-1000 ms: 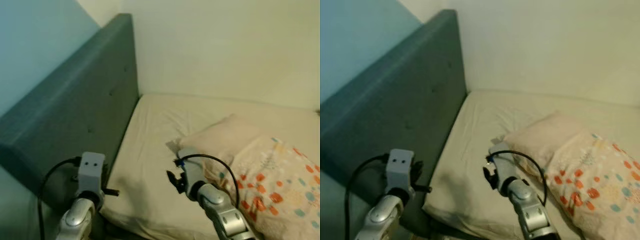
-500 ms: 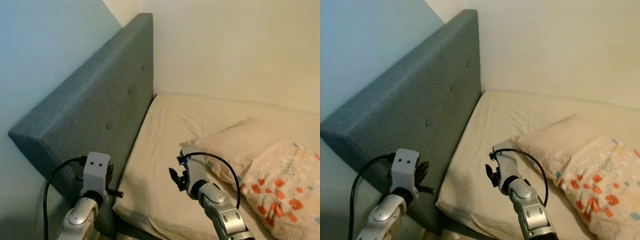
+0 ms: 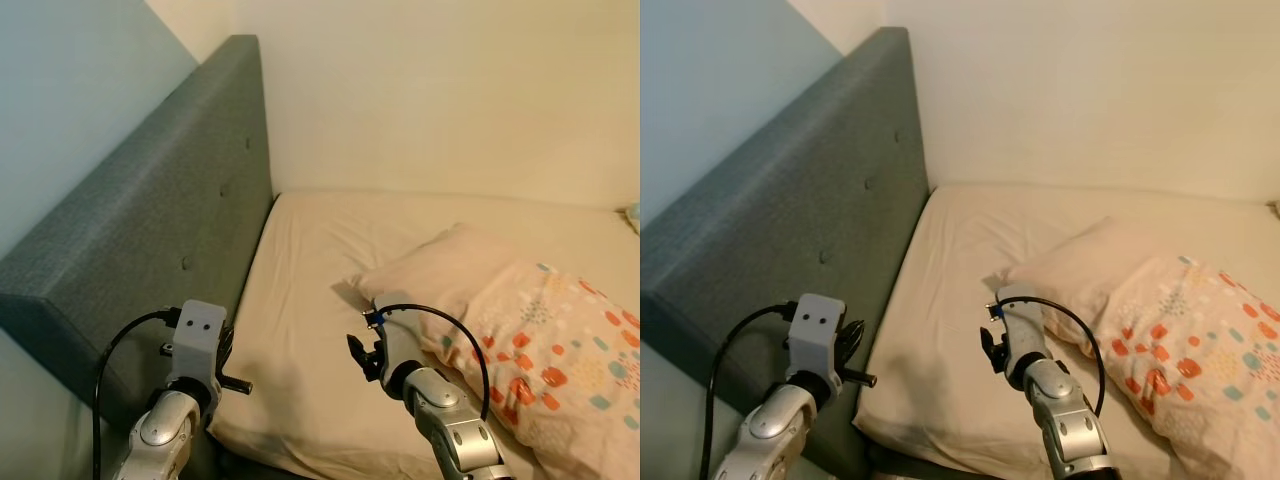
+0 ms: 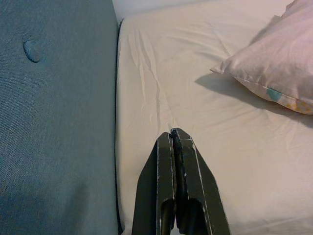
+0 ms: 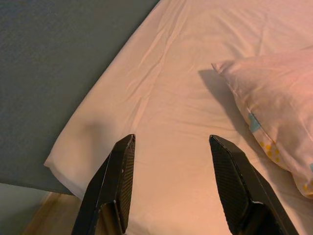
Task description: Clean up the room
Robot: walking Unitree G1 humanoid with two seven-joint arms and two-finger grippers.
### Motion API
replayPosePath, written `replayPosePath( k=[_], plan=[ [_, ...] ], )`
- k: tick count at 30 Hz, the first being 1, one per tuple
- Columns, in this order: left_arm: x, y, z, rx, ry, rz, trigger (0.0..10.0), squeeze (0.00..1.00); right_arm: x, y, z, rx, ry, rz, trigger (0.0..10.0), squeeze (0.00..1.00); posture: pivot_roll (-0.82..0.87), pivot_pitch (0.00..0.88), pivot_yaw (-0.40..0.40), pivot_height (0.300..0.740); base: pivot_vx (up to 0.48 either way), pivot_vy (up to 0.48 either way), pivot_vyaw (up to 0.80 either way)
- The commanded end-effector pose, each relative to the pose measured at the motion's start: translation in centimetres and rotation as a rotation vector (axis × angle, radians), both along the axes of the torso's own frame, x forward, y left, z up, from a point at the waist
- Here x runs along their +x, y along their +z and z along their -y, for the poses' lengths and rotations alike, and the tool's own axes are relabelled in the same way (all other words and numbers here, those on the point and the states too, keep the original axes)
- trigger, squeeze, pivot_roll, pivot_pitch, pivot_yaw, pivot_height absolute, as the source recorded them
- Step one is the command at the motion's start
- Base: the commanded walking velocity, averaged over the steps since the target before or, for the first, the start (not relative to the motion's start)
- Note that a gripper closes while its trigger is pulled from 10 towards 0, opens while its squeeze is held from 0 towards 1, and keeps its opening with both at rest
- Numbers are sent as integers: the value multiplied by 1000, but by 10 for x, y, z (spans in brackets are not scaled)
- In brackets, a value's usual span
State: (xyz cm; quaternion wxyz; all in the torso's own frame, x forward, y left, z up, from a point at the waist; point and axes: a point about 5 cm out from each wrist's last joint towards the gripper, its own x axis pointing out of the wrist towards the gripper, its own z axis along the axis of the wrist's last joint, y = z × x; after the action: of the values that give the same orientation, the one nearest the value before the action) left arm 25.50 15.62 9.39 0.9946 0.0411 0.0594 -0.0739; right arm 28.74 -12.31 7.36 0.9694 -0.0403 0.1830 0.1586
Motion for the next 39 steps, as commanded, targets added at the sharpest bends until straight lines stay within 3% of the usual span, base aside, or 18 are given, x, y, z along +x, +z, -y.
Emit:
replayPosePath(
  k=[1, 11, 39],
  plan=[
    [-2, -5, -4, 17, -2, -22, 10000, 0, -2, -3, -1, 11, -7, -16, 10000, 0, -21, 115, -6, 740, 0, 0, 0],
    [-4, -4, -2, 14, -2, -17, 10000, 0, -3, -2, 0, 15, -16, -14, 10000, 0, -26, 115, -5, 740, 0, -152, 0],
    [-6, -8, -6, 28, 28, -40, 10000, 0, -5, -3, 1, 9, -12, -19, 10000, 0, -31, 113, -5, 740, 0, -469, 0]
  ],
)
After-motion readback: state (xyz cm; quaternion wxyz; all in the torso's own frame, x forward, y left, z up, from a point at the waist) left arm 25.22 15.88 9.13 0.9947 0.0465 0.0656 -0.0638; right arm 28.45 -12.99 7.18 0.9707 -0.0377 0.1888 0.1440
